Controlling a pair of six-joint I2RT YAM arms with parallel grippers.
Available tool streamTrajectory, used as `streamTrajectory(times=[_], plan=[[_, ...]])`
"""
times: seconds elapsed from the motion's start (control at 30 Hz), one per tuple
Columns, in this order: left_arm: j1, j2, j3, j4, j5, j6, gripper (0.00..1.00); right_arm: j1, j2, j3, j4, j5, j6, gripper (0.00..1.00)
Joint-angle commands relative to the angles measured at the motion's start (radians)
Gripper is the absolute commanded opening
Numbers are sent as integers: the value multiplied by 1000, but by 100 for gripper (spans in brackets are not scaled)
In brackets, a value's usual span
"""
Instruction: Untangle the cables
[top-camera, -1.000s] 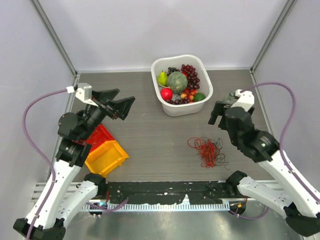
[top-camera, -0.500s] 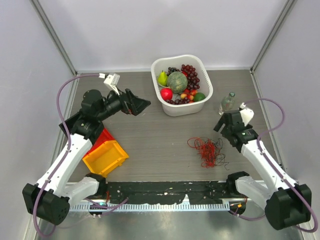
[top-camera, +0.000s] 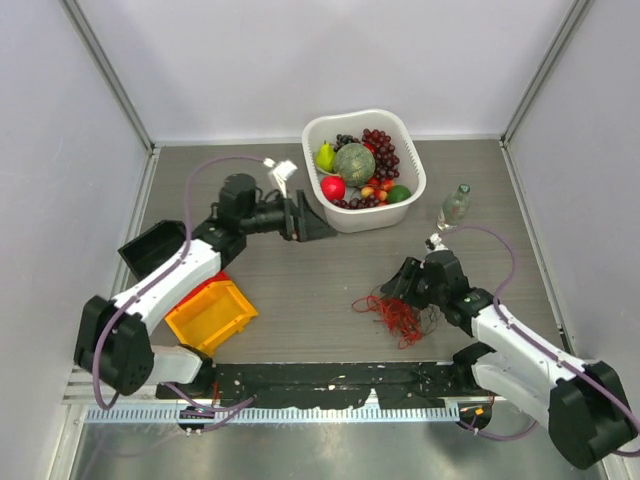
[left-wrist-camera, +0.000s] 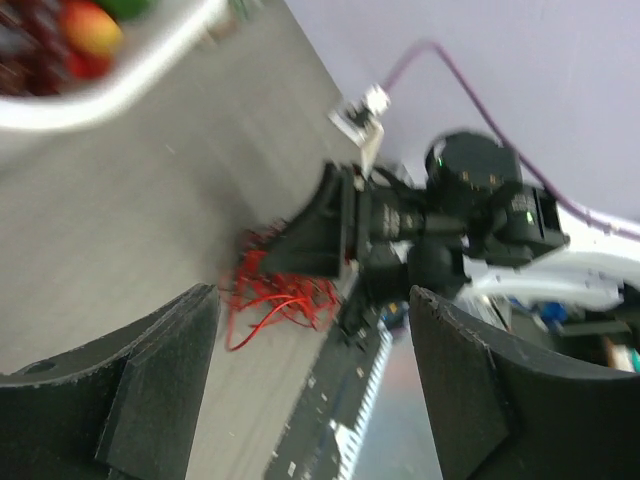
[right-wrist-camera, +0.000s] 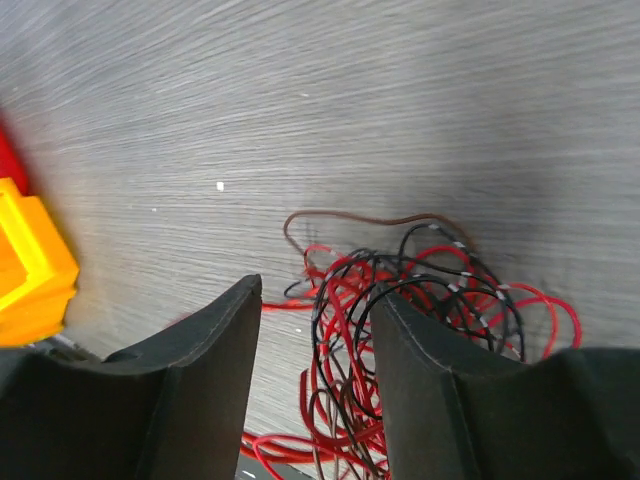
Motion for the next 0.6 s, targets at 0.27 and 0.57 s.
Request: streamTrajectory(times=[0.27,0.57], plan=[[-313,181,158,-306,40,248,68,60,196,290,-63,89,-81,55],[-476,345,244,-556,-95,440,65,58,-69,271,-409,232,19,65]])
